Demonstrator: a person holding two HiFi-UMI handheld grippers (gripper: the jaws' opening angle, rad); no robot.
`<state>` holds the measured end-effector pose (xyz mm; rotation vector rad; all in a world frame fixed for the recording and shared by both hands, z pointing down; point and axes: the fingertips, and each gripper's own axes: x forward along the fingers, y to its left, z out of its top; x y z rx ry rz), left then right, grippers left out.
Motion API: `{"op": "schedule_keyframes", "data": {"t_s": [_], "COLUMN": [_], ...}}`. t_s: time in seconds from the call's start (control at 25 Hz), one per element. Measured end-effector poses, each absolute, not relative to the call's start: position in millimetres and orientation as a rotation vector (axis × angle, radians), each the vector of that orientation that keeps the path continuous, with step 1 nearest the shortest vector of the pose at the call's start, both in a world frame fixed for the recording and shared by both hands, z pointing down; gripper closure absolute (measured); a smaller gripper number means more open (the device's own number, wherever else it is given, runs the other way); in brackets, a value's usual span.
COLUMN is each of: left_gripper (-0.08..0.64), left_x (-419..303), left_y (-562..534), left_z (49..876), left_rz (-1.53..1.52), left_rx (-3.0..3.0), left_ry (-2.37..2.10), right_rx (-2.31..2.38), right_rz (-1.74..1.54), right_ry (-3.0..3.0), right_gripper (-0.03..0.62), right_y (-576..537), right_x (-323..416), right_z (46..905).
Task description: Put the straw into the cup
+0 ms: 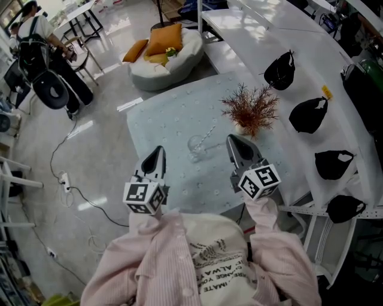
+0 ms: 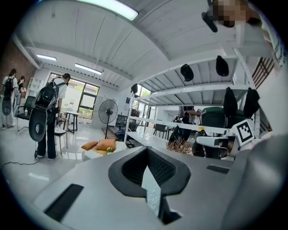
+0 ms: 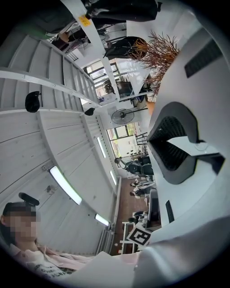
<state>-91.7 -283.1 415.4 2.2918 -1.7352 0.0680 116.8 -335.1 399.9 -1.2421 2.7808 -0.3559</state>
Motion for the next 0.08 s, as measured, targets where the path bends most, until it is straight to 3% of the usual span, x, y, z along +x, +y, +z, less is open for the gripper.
{"op": "schedule_keyframes", "data": {"t_s": [0.08], "left_gripper": [0.561], "left_x": [-90.7], "left_y": [-282.8], "left_z": [416.0], "left_rz": [0.073], "left_rx": [2.291], "left_ry": [-1.734], "right_rx": [-1.243], "right_rz": [-0.358], "right_ry": [2.779], "right_gripper": [0.592], "right_y": [-334.7], "right_x": [117.8], "right_z": [400.0]}}
